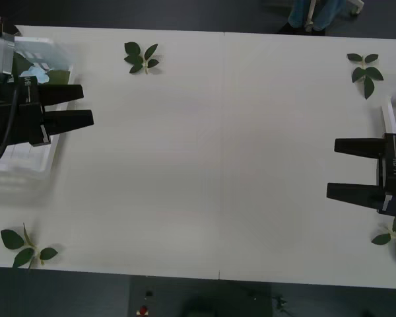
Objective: Put the red flowers into the right box and the blue flowers into the left box
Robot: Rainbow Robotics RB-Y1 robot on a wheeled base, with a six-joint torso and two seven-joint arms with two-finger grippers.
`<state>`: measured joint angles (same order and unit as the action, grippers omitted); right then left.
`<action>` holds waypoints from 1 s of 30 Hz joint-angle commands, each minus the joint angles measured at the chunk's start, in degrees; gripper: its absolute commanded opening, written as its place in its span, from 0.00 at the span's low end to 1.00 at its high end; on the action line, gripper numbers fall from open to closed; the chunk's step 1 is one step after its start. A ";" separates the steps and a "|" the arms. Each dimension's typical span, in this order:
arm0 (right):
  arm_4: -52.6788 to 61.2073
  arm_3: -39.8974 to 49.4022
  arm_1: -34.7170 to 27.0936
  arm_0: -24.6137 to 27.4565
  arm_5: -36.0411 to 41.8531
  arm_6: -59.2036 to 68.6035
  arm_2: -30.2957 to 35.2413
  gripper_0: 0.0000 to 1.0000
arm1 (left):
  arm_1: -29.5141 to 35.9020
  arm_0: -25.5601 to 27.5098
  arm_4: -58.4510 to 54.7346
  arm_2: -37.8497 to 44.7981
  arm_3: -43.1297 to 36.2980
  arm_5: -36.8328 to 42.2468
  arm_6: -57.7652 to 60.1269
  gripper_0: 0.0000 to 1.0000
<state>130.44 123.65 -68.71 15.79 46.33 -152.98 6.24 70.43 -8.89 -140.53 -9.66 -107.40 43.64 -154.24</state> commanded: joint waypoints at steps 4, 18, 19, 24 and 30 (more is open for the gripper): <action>0.08 3.97 1.47 -3.05 -2.39 -1.36 -3.95 1.00 | 1.37 -0.86 0.00 1.13 -0.53 3.82 -0.63 0.87; 0.60 -0.08 1.73 -14.74 -5.29 -1.71 -13.97 1.00 | -1.53 -1.39 1.40 1.04 -4.84 12.96 2.19 0.87; 0.60 -0.25 1.82 -14.92 -5.37 -1.71 -13.97 1.00 | -1.61 -1.39 1.40 1.04 -4.84 13.22 2.36 0.87; 0.60 -0.51 2.08 -15.00 -5.29 -1.10 -14.15 1.00 | -1.70 -1.30 1.75 1.04 -4.84 14.72 2.98 0.87; 0.60 -0.51 2.08 -15.00 -5.29 -1.10 -14.15 1.00 | -1.70 -1.30 1.75 1.04 -4.84 14.72 2.98 0.87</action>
<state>130.48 122.57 -67.20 0.63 41.11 -152.98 -8.88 68.19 -8.89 -138.89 -9.65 -111.18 58.12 -153.50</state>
